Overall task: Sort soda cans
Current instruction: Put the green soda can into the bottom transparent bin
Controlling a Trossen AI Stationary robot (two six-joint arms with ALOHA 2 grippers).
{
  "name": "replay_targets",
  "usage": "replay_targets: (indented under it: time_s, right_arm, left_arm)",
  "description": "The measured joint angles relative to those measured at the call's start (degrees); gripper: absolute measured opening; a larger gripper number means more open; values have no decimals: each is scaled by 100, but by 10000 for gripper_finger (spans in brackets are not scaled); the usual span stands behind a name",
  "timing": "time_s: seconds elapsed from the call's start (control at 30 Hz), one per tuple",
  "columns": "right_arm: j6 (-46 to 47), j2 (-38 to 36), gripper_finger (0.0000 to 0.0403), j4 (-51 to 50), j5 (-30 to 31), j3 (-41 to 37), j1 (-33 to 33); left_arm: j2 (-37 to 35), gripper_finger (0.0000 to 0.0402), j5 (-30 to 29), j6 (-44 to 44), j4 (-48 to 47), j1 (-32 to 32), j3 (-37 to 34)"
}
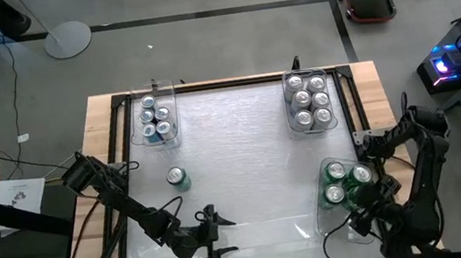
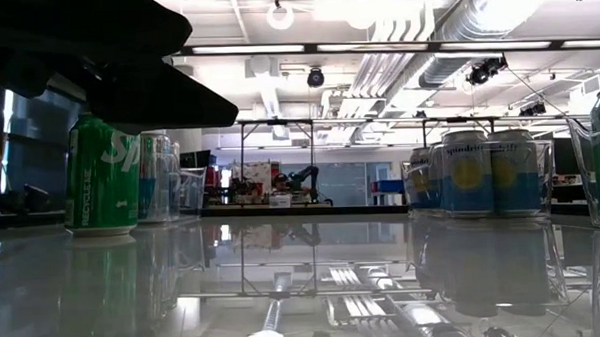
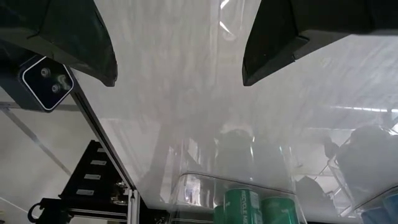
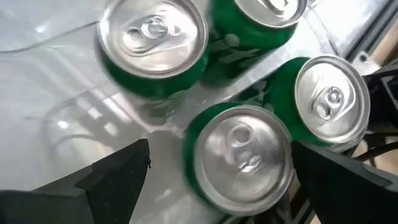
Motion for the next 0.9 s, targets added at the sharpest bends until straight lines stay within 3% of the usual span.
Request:
replay_targets:
  time_s: [0.13,0.27,0.4,0.53,0.63,0.77,0.9]
  right_arm:
    - [-7,-7,379,61,90,364,-103]
    - [-493,-7,380,352,844,739,-330]
    - [-1123,-7,380,525,1684,1044,-634]
    - [-1902,-7,380,1399,3306,1099,-974]
    - [-3073,25,380,3048,4584,924,-1227]
    - [-5522,292,380,5392,4861,843,-1545]
    - [-7366,738,380,7125,4855,843,-1763]
  left_arm:
    - [0,323,-3,9,1,0,0]
    - [-161,323,-74,295,-102,-33,-7]
    - [-869,323,-276,502,-812,-110,-7]
    - [-2116,323,-639,-311,-2554,-146,-2]
    - [-3148,323,-983,-1583,-4213,-135,4]
    - [-4163,323,-695,-2865,-6301,-48,4]
    - [-4623,323,-386,-3848,-8063,36,4]
